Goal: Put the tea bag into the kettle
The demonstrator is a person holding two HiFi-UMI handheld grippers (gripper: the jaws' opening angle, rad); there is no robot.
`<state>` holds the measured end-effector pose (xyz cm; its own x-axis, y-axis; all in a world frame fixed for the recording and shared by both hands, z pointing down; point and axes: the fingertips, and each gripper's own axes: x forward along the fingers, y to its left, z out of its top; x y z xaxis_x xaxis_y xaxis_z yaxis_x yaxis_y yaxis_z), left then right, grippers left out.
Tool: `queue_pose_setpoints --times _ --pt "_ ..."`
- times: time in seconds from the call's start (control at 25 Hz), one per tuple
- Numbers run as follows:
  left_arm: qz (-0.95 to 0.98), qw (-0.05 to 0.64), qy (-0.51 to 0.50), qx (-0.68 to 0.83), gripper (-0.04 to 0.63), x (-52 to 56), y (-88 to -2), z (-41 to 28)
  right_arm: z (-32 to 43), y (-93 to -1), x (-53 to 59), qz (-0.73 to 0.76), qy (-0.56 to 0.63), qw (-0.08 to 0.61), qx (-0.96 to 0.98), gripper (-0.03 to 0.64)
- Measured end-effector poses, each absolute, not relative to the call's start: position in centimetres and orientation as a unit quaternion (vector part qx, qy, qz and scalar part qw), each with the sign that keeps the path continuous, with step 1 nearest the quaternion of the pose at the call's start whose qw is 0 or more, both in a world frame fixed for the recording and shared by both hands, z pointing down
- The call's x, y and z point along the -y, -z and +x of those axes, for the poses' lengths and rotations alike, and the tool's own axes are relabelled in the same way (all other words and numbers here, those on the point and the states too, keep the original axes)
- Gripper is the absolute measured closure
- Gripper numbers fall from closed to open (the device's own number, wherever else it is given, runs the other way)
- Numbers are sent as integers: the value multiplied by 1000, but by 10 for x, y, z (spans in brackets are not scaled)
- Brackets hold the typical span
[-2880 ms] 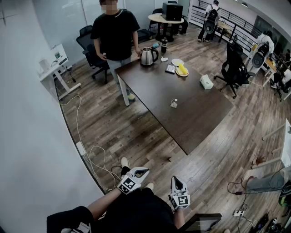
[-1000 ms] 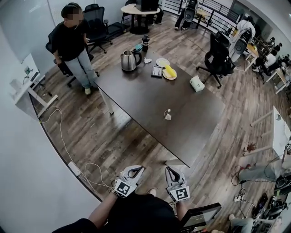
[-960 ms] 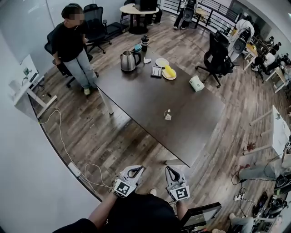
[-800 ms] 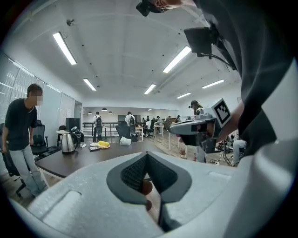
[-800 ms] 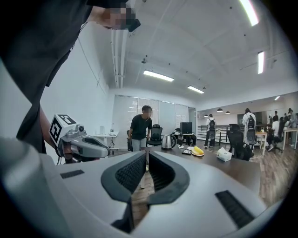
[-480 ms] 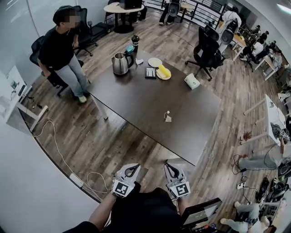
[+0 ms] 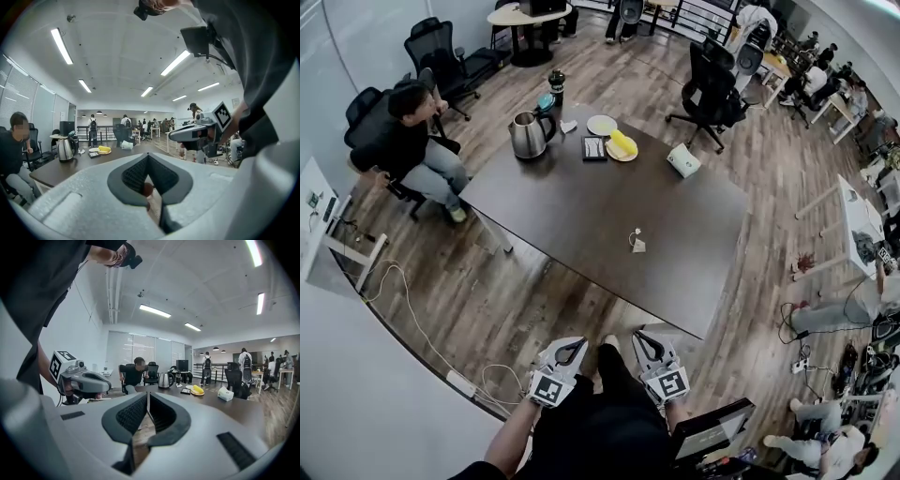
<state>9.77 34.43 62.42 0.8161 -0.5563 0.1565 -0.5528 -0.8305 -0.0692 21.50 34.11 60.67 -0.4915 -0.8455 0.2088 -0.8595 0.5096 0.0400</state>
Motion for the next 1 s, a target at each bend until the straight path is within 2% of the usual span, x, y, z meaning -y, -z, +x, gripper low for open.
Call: queue_pose_setpoints --times 0.4,0.64,1.0 --pt "-950 27 133 -282 594 -303 -621 151 261 -617 -283 480 -42 70 873 609" --pt "-935 14 116 -334 594 -267 -619 178 296 -636 -244 465 -58 59 881 609" --pt "-908 12 135 -396 594 -236 -624 165 303 -656 -202 432 -70 79 896 607"
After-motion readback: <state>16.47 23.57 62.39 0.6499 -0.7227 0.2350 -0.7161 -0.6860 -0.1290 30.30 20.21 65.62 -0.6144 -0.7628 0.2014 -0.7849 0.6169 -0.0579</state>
